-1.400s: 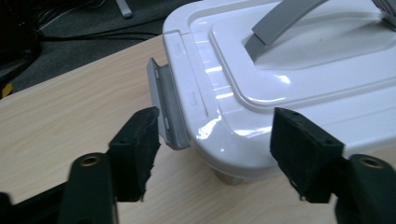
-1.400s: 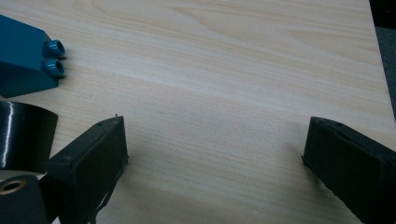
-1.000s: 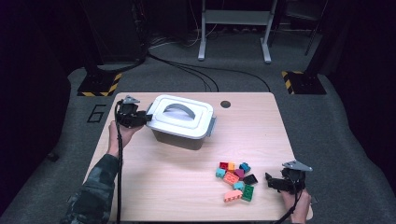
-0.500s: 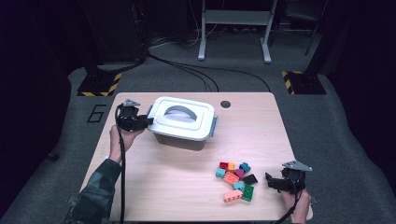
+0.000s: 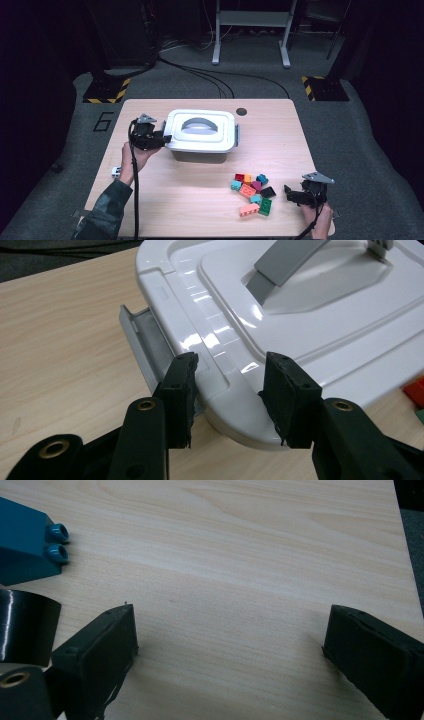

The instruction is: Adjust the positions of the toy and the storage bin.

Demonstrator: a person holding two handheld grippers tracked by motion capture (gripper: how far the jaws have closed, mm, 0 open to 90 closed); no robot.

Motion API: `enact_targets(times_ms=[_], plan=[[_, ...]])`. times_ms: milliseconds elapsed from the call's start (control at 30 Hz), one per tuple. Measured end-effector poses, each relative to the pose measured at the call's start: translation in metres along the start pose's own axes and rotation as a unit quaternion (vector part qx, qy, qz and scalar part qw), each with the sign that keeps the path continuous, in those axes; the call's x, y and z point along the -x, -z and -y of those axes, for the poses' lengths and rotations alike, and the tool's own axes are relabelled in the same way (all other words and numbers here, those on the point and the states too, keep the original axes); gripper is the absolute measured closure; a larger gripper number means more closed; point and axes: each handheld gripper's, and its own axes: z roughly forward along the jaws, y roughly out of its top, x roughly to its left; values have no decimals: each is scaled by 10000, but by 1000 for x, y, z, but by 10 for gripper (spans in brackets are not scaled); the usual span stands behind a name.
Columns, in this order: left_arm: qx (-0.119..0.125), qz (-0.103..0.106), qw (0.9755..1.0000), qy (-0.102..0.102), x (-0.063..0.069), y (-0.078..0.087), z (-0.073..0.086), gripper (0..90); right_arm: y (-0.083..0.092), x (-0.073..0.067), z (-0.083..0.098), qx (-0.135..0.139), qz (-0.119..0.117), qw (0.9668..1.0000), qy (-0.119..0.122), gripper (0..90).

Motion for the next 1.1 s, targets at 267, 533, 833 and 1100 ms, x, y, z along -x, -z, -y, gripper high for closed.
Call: enact_targets(times_ms=[267, 533, 833, 1100], plan=[[-17, 138, 9999, -91, 15, 0, 1, 542, 0, 0, 0, -1, 17, 10000, -36, 61], [-85, 294, 9990, -311, 28, 2, 0, 513, 0, 0, 0, 1, 20, 10000, -40, 63], [-61, 426, 9969, -659, 21, -7, -16, 136, 0, 0, 0, 11, 27, 10000, -58, 66], [-30, 802, 9937, -780, 18, -31, -31, 0, 0, 0, 0, 17, 13, 10000, -44, 67]])
